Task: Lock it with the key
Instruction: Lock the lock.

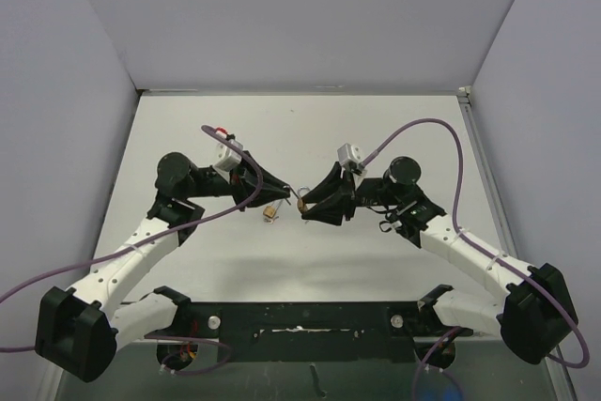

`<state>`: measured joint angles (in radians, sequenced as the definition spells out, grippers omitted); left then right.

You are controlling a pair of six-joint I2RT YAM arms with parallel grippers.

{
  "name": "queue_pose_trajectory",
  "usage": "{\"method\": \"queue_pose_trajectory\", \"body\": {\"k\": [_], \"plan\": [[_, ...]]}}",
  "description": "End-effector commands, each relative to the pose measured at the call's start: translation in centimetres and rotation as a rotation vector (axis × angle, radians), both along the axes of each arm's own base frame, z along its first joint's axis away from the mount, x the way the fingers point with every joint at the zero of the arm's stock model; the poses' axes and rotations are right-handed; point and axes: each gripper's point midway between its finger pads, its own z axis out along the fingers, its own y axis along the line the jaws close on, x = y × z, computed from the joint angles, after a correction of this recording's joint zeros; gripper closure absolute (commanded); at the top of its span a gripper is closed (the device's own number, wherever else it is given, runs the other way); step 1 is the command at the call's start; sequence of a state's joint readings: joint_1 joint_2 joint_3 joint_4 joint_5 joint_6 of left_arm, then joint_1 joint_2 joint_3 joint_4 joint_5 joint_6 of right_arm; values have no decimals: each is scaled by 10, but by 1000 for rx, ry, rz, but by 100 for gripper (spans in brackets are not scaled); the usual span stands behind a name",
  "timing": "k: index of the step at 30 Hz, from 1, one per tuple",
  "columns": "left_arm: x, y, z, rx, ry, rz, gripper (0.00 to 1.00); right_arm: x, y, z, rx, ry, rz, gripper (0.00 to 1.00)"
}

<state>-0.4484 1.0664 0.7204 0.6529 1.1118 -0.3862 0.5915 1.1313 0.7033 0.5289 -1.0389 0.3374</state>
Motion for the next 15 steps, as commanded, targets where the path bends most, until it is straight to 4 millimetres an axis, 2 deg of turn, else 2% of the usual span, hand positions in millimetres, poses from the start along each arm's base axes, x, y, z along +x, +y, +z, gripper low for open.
{"method": "queue_pose_trajectory", "body": {"k": [1,9,15], "plan": [[-1,-4,31,-4,-18,3,87,10,5,11,-11,-84,-80,100],[33,1,23,126,134,211,88,17,13,5,-85,-203,-232,100],[45,3,16,179,175,276,92,22,12,5,-77,-235,-306,100]]}}
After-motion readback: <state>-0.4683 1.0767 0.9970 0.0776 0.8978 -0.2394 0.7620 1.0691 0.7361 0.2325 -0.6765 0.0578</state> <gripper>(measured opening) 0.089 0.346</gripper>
